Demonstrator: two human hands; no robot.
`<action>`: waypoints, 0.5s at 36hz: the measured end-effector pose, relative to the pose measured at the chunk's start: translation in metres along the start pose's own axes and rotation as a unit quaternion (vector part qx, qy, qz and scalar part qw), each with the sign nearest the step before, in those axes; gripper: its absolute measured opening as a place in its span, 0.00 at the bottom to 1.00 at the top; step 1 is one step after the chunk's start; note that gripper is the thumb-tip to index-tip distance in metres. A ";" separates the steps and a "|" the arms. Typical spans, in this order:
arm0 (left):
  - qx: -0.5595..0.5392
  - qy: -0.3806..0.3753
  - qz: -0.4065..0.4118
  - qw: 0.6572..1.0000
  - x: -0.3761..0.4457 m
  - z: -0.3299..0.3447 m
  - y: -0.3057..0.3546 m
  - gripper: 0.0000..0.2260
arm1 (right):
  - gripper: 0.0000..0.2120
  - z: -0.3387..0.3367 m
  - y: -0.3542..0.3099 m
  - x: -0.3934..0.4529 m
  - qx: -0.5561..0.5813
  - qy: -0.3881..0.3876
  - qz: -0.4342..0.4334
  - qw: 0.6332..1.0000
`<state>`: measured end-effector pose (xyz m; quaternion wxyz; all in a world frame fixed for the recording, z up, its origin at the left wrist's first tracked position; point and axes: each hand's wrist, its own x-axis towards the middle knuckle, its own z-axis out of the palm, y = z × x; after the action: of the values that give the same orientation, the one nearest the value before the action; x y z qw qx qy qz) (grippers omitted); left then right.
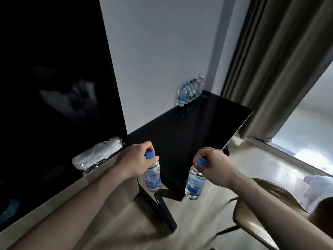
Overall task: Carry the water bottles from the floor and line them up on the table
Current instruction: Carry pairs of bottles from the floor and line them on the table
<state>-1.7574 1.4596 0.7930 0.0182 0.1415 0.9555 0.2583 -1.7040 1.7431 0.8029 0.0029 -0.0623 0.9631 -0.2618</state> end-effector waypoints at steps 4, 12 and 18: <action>0.009 -0.002 -0.031 0.999 0.038 0.028 0.019 0.13 | 0.09 -0.011 0.042 0.036 0.006 -0.024 -0.015 1.000; -0.015 -0.005 -0.131 0.991 0.098 0.082 0.056 0.11 | 0.05 -0.043 0.121 0.102 0.018 -0.076 -0.056 0.995; -0.036 0.043 -0.176 0.983 0.125 0.116 0.066 0.12 | 0.03 -0.054 0.168 0.155 0.004 -0.108 -0.087 0.990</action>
<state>-1.8472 1.6056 0.7300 0.0274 -0.0414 0.9555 0.2909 -1.8802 1.8953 0.7685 0.0843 -0.1741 0.9470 -0.2564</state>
